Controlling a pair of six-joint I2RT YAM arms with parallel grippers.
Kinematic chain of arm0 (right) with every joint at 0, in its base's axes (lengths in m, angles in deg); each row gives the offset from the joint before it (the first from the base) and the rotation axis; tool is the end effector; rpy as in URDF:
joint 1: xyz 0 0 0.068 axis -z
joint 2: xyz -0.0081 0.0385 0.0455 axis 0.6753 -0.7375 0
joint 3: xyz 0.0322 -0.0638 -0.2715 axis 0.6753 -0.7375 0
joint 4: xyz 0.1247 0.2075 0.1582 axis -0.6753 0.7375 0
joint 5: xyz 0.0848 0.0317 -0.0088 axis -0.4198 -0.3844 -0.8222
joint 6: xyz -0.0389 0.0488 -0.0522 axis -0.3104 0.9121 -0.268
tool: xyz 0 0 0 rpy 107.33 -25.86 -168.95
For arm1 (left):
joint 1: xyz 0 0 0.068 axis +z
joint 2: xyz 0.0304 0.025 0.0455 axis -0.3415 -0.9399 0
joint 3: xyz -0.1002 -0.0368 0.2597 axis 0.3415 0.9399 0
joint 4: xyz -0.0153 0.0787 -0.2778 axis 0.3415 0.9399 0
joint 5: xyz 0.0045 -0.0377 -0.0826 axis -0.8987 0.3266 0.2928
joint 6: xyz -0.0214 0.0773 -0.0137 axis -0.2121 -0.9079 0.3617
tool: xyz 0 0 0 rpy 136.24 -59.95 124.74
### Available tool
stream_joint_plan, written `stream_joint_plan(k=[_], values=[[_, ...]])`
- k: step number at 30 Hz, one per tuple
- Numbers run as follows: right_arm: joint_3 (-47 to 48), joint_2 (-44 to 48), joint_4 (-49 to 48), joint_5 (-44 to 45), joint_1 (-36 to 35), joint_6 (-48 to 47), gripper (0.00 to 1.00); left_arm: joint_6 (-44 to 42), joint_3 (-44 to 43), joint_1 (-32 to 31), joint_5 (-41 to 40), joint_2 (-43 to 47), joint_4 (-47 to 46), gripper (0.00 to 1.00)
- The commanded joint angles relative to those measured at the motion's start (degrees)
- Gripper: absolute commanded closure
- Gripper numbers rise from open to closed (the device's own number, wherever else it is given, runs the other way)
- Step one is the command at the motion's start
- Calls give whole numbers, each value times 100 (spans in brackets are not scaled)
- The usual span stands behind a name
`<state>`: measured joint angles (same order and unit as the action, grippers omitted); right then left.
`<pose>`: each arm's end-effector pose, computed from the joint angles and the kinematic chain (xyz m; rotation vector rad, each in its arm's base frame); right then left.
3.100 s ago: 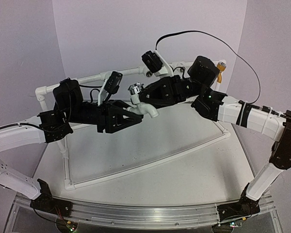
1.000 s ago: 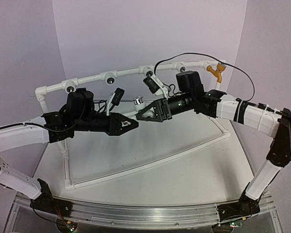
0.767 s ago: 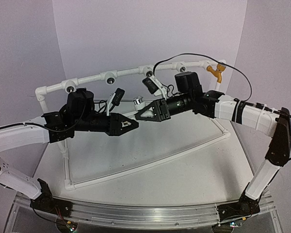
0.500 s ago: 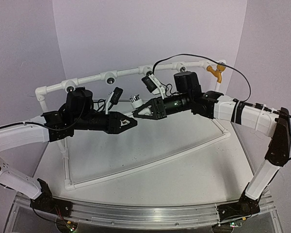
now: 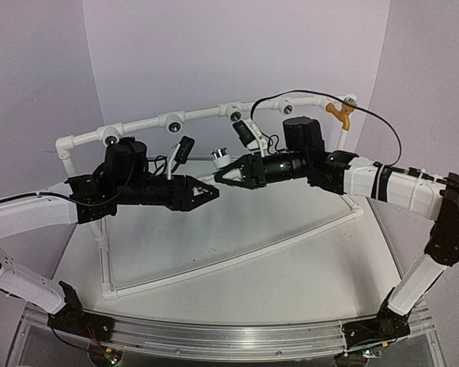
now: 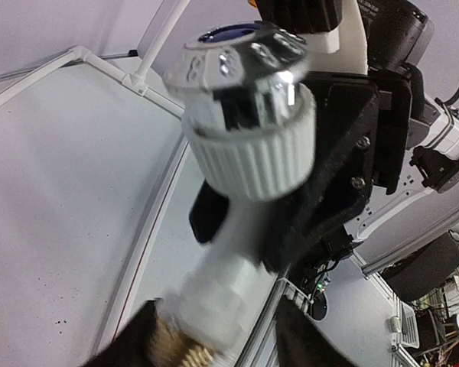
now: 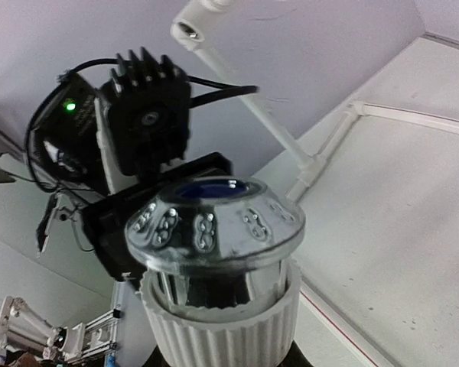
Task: Install the water faucets
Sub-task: Pass from the left arm to the right, then hold the pipe with the faucet installed at the center of the board.
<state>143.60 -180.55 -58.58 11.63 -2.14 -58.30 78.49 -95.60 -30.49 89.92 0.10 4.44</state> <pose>0.2741 0.3467 0.3448 -0.9979 1.7886 1.6235 0.2039 -0.2889 0.3218 0.6761 1.9248 -1.2765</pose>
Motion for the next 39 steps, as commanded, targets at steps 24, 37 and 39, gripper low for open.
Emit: stream_joint_plan(k=[24, 37, 39], values=[[485, 1714, 2795, 7137, 655, -5898, 100, -2636, -2904, -1089, -1411, -4417, 1631, 26], [-315, 2006, 1709, 6212, 656, -8284, 100, -3830, -3239, -1212, -1764, -5612, 1506, 50], [-597, 2103, 1144, 6029, 604, -8742, 100, -3928, -3001, -1212, -1725, -5546, 1343, 55]])
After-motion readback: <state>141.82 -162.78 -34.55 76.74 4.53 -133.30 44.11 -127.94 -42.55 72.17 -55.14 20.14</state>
